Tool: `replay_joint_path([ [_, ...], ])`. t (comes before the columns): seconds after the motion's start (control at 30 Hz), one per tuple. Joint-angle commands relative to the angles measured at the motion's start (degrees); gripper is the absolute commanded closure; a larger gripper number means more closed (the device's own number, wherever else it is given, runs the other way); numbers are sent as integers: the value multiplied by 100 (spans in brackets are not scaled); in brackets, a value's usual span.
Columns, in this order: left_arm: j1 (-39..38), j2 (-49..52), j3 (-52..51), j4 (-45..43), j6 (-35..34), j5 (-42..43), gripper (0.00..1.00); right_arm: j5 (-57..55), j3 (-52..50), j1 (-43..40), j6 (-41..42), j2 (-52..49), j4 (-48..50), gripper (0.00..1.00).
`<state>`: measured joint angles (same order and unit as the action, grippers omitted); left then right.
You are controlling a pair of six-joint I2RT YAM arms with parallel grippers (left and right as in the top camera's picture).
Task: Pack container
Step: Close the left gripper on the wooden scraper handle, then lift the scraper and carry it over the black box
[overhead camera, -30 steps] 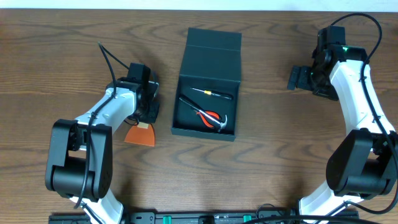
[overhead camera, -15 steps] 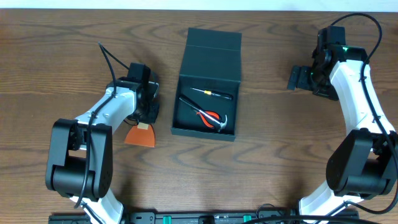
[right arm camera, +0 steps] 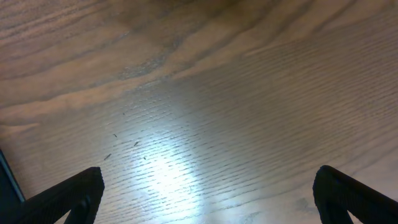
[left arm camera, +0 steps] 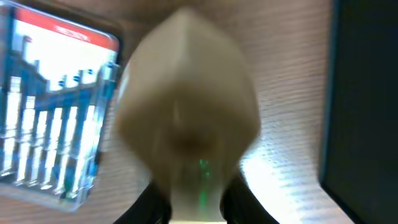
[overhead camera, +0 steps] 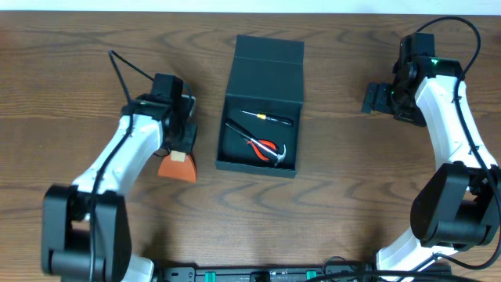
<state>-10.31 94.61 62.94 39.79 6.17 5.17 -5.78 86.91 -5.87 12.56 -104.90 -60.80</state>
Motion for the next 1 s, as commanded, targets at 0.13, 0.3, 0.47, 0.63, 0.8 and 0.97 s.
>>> replay_joint_path([
  [0.13, -2, -570, 149, 92, -31, 9, 94, 28, -24, 33, -63, -2, -11, 1],
  [0.3, -2, -752, 149, 92, -31, 9, 94, 28, -24, 33, -61, -2, -13, 1],
  [0.47, -2, -782, 149, 94, -31, 9, 94, 28, -24, 33, -63, -2, -28, 1],
  [0.63, -9, -782, 151, 111, -31, 9, 95, 28, -24, 33, -63, -2, -28, 1],
  [0.8, -190, -837, 323, 306, -24, 9, 94, 28, -24, 33, -63, -2, -26, 1],
  [0.97, -557, -855, 1143, 994, -22, -339, 94, 26, -24, 33, -63, -2, -2, 1],
])
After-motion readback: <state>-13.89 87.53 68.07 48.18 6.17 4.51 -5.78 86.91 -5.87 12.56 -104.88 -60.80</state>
